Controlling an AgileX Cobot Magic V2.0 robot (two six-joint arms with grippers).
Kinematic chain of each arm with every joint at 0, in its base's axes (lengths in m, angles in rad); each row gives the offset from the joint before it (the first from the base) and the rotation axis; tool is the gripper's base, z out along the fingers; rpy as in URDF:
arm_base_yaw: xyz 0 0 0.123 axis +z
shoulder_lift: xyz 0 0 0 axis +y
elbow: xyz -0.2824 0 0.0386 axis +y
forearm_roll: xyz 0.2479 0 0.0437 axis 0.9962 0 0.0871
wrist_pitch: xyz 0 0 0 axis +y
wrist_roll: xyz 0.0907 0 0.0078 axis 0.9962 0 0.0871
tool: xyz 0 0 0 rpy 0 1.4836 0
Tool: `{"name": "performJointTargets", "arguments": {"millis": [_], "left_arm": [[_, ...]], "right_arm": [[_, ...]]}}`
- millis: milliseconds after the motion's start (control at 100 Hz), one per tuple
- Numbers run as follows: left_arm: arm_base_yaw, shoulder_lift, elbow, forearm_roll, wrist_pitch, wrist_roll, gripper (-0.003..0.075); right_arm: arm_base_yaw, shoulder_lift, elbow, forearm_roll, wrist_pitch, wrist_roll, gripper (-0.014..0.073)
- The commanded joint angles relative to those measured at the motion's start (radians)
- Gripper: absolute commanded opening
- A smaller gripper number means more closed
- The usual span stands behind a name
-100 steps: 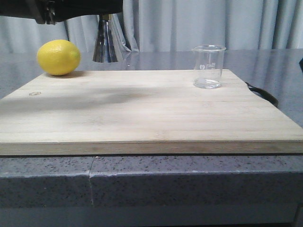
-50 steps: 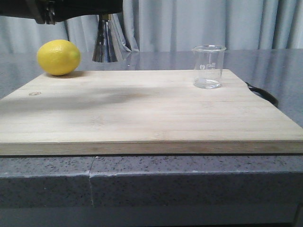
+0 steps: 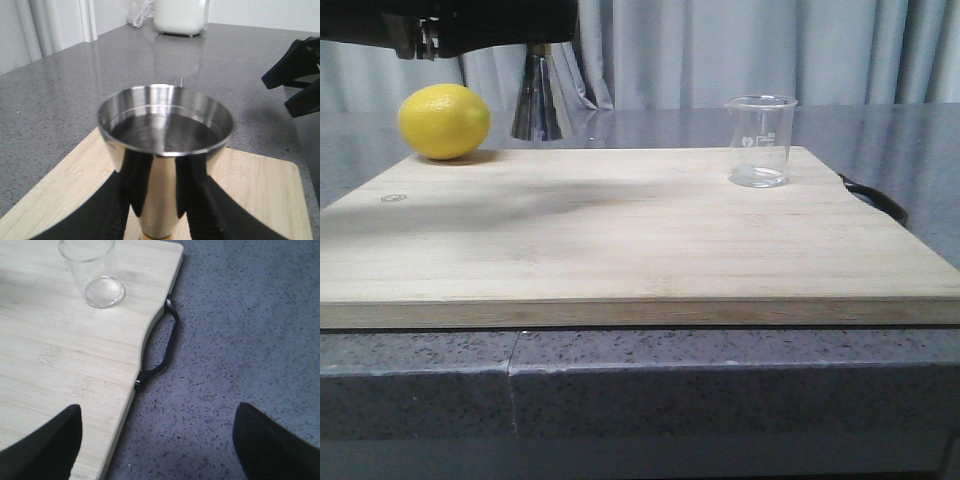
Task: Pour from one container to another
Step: 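Lower the filled jigger onto the board with the left gripper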
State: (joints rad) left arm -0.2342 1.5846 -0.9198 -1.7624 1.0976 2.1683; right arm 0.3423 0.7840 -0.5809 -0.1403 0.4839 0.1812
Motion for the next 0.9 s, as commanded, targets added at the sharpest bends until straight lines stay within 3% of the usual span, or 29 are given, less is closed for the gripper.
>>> {"name": "performJointTargets", "arguments": {"millis": [0, 200, 320, 890], "left_arm": [[-0.008, -0.044, -0.031, -0.101, 0.042, 0.036, 0.0229], [-0.006, -0.013, -0.031, -0.101, 0.060, 0.041, 0.0229], [0.010, 0.031, -0.031, -0.101, 0.159, 0.064, 0.0229], [0.017, 0.128, -0.040, -0.101, 0.158, 0.087, 0.0229]], "right_arm": [[-0.003, -0.010, -0.025, -0.014, -0.061, -0.001, 0.0556], [-0.003, -0.010, -0.025, -0.014, -0.068, -0.001, 0.0556], [-0.003, -0.010, -0.025, -0.014, -0.069, -0.001, 0.0556], [-0.003, -0.010, -0.025, -0.014, -0.069, -0.001, 0.0556]]}}
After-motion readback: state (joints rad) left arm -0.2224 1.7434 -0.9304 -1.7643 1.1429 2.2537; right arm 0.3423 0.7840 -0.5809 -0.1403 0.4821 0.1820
